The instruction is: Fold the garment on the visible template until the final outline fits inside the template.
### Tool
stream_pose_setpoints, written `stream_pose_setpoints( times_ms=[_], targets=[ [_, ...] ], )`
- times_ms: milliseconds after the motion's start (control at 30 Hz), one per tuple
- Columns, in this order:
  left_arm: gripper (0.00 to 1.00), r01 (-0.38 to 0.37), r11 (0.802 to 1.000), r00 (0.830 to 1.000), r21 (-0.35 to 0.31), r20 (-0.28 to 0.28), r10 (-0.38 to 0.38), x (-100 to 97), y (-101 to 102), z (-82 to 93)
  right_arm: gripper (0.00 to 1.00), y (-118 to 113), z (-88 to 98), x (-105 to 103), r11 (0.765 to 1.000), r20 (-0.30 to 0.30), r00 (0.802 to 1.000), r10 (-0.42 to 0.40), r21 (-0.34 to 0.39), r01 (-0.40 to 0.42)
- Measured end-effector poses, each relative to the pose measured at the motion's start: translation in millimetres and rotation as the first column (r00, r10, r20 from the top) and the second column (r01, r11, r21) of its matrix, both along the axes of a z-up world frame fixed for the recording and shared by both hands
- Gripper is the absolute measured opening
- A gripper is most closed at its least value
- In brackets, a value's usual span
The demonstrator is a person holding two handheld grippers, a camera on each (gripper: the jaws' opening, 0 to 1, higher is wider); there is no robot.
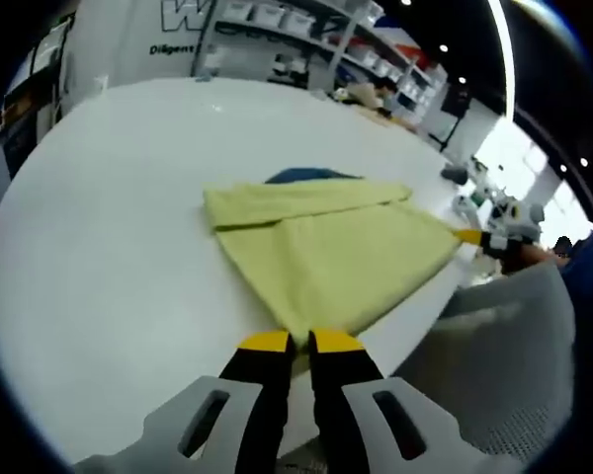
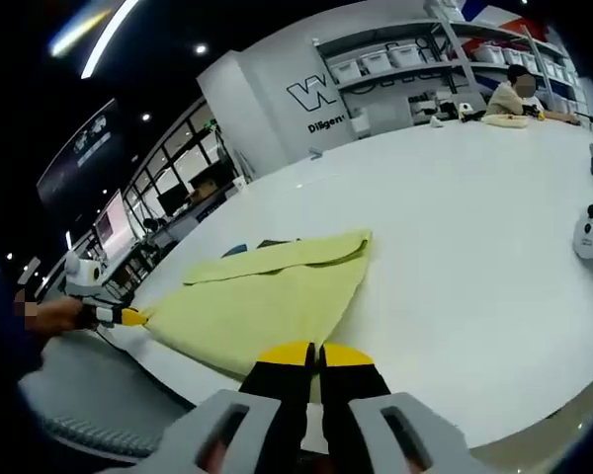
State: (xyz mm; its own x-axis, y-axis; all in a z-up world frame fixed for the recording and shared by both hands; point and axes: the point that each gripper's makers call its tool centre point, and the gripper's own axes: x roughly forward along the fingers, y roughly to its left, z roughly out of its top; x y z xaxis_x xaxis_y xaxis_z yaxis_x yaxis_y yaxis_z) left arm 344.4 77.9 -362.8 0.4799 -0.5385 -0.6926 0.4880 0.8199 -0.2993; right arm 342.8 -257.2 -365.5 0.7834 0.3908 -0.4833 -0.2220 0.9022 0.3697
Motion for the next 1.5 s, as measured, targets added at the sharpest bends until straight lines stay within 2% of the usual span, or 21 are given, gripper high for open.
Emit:
stream_pose_setpoints(
  times_ms=[33,100,300,533,633,733,800,833,867,900,967,1000,1033,1133,1200,1233,1267,1300,1367,1400,1500],
  targets=[
    [0.05,0.013,1.0,0.998,0.011,0.062,-0.014,3.2,0,4.7,0.09,-10,1.2,0,0.999,0.015,1.0,-0.025,-0.048,0.026],
    [0.11,-0.035,0.999,0.997,0.023,0.067,0.034,6.7,12,5.2,0.2,-16,12.9,3,0.997,0.042,0.998,-0.055,-0.046,0.057],
    [0.16,-0.055,0.999,0.971,0.001,0.232,0.053,54.8,23,26.7,0.15,-12,30.2,40,0.998,0.111,0.994,-0.022,-0.049,0.028],
    [0.03,0.108,0.994,0.982,-0.015,0.159,-0.104,70.4,-18,16.7,0.06,21,16.2,72,0.985,0.085,0.986,0.145,-0.108,-0.135],
    [0.03,0.198,0.98,0.972,0.017,0.125,-0.198,77.2,-40,-0.2,0.01,46,-3.9,81,0.963,0.034,0.969,0.244,-0.13,-0.238],
    [0.03,0.219,0.976,0.973,-0.001,0.077,-0.218,91.1,-54,-16.5,0.0,67,-15.8,96,0.946,-0.015,0.953,0.301,-0.124,-0.301],
    [0.03,0.225,0.974,0.972,0.006,0.073,-0.225,104.4,-60,-26.0,0.0,74,-21.2,127,0.929,-0.016,0.945,0.327,-0.179,-0.324],
    [0.04,0.22,0.975,0.971,0.033,0.092,-0.223,117.5,-61,-30.5,0.0,77,-19.0,136,0.928,-0.011,0.946,0.325,-0.188,-0.321],
    [0.04,0.17,0.983,0.963,0.068,0.199,-0.18,142.8,-56,-25.3,0.0,79,-8.8,157,0.926,0.037,0.947,0.319,-0.223,-0.303],
    [0.04,0.129,0.988,0.962,0.089,0.23,-0.146,154.7,-52,-23.3,0.0,74,-2.5,173,0.93,0.076,0.952,0.297,-0.247,-0.271],
    [0.05,-0.007,0.995,0.929,0.099,0.368,-0.03,185.3,-38,-0.2,0.0,53,23.8,207,0.944,0.186,0.964,0.192,-0.302,-0.13],
    [0.05,-0.074,0.995,0.908,0.059,0.416,0.043,197.0,-32,14.0,0.0,46,36.2,220,0.96,0.229,0.962,0.145,-0.266,-0.082],
    [0.03,-0.15,0.986,0.873,-0.07,0.46,0.165,209.8,-23,41.7,0.0,40,57.8,231,0.982,0.264,0.961,0.087,-0.185,-0.038],
    [0.01,-0.129,0.976,0.867,-0.174,0.459,0.196,208.6,-15,56.7,0.0,48,71.6,212,0.974,0.245,0.954,0.173,-0.187,-0.128],
    [0.01,-0.028,0.987,0.907,-0.156,0.411,0.091,184.1,-22,52.8,0.0,57,50.0,185,0.96,0.168,0.952,0.255,-0.162,-0.229],
    [0.01,0.056,0.986,0.952,-0.157,0.307,-0.005,154.8,-30,35.4,0.0,68,37.6,156,0.946,0.115,0.941,0.319,-0.099,-0.309],
    [0.01,0.081,0.985,0.958,-0.152,0.286,-0.035,148.3,-30,30.7,0.0,71,29.7,144,0.944,0.085,0.942,0.325,-0.086,-0.318],
    [0.01,0.173,0.982,0.959,-0.073,0.241,-0.151,126.1,-31,11.4,0.0,73,16.1,128,0.935,0.051,0.937,0.346,-0.099,-0.34],
    [0.02,0.227,0.974,0.951,0.01,0.214,-0.224,108.1,-33,2.8,0.0,84,2.1,108,0.912,0.012,0.916,0.401,-0.1,-0.398],
    [0.02,0.238,0.971,0.954,0.0,0.187,-0.234,108.0,-31,-12.1,0.0,90,-5.9,100,0.905,-0.008,0.909,0.417,-0.091,-0.415],
    [0.02,0.214,0.976,0.963,-0.038,0.176,-0.204,116.8,-41,-16.7,0.0,104,-12.7,96,0.903,-0.026,0.904,0.427,-0.034,-0.427]
  ],
)
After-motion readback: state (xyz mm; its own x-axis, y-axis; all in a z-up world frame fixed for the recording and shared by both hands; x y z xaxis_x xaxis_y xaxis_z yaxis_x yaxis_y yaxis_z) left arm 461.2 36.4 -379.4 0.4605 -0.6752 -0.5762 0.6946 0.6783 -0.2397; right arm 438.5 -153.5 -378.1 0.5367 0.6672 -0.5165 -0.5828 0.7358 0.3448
